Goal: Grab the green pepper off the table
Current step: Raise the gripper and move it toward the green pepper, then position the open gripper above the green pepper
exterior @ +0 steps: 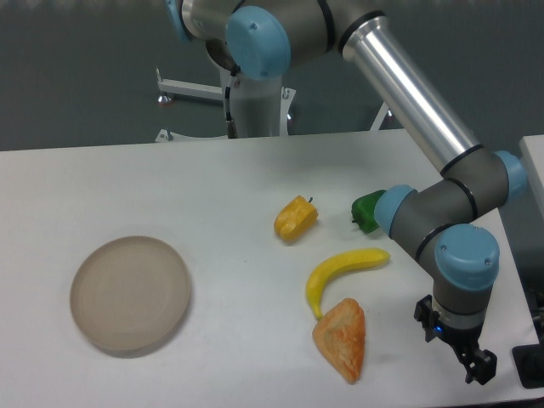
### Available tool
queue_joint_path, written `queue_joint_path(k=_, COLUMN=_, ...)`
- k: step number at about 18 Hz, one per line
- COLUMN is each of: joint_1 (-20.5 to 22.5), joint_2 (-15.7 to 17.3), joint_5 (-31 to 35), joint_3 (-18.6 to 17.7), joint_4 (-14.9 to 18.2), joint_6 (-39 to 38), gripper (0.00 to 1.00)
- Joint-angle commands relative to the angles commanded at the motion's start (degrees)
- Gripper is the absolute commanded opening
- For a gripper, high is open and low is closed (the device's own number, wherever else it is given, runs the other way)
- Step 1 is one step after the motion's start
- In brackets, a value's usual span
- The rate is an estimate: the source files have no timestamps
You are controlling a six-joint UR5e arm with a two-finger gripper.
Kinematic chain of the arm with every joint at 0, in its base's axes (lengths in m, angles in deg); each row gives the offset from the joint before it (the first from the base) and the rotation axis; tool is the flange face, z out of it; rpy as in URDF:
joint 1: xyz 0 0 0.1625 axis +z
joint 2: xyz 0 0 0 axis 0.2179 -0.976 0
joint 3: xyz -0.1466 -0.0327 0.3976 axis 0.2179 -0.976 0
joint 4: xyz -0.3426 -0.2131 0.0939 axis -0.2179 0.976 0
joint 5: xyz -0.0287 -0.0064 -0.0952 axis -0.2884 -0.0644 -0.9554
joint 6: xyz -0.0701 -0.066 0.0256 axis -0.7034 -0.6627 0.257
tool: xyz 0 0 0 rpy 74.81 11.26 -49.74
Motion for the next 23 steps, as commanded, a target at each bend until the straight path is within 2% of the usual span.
queue_joint_path(k=7, joint_1=1.93, joint_2=11.25, joint_5=-0.79, joint_3=-12.92, joint_4=3.16, joint_6=0.09, gripper=0.99)
queue_joint_path(k=11, joint_1=4.56, joint_2=16.61, joint_5=-3.34, joint_3=-17.94, joint_4=8.6, joint_6=0.87, gripper=0.99)
queue_joint_path(k=13, joint_1=6.32, joint_2=19.07, joint_5=-4.22, joint_3=-21.1, joint_4=10.01, joint_6=1.14, gripper=0.99)
queue_joint_path(k=19, joint_1=7.74, joint_2=24.53, joint_5=-3.52, joint_3=-31.64, joint_4=9.59, joint_6=6.59, gripper=0.99)
queue_joint_path(k=23, joint_1=7.56, joint_2=25.59, joint_5=-3.25, joint_3=-34.29, joint_4=9.41, joint_6=6.5, gripper=0.99)
